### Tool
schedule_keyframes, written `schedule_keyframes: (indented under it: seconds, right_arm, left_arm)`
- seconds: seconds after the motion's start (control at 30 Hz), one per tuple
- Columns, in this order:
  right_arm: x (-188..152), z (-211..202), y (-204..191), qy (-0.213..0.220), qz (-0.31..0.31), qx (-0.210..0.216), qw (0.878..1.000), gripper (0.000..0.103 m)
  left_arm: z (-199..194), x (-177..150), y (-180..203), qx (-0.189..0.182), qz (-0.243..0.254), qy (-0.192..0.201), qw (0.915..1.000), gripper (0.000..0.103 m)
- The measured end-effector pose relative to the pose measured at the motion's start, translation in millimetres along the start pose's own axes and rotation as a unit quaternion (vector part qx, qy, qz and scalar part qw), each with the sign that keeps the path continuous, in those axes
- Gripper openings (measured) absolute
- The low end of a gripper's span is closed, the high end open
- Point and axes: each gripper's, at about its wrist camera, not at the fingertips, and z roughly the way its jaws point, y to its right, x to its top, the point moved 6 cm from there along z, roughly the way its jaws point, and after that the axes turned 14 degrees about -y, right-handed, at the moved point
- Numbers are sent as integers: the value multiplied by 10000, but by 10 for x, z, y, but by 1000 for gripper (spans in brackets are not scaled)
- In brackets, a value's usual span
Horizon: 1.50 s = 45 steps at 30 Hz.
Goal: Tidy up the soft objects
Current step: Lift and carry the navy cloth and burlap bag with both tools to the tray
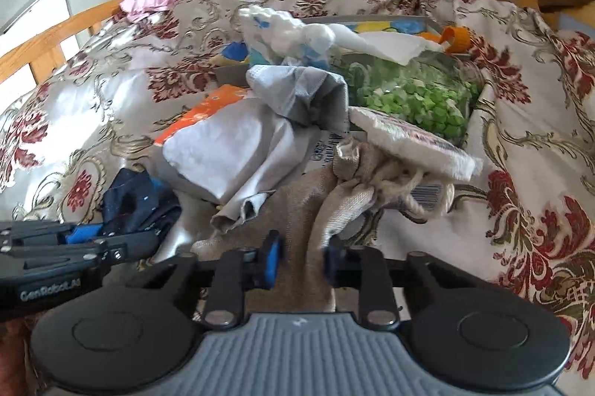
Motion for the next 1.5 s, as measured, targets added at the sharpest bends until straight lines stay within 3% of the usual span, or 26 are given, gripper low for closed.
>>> schedule_keyframes:
  seconds: [0.13, 0.23, 0.37, 0.6, 0.83, 1.07, 1.27, 1.5]
  right_arm:
    - [-14, -44, -148, 82, -376, 42, 9993, 14]
    - [-30, -132, -281, 291, -702, -37, 9971, 13]
    - [-52, -275, -403, 598, -1030, -91, 9928, 13]
    - [-61, -565, -479, 1235, -1200, -100, 9850, 13]
    - [-60, -866, -535, 1987, -1430, -240, 9693, 13]
    - [8, -1081, -443, 2343, -1339, -383, 9621, 14]
    - [343, -1192, -171, 2569, -999, -321, 9607, 14]
    - [1069, -1027, 304, 2870, -696, -531, 9539, 14]
  left_arm:
    - [-3, 5, -13, -61, -43, 17, 10000, 27]
    - [-33, 2, -37, -104, -123, 79, 9998, 17]
    - [-123, -22, -15, -61, -93, 277, 9996, 13]
    - [-340, -94, 72, -13, -107, 635, 9979, 11]
    - [-665, 18, 149, -26, -188, 1120, 9935, 11]
    - [-882, 175, 100, -73, -543, 1392, 9888, 11]
    - [-930, 417, 166, -99, -520, 1541, 9866, 11]
    - [-832, 991, 314, -174, -462, 1768, 9830, 11]
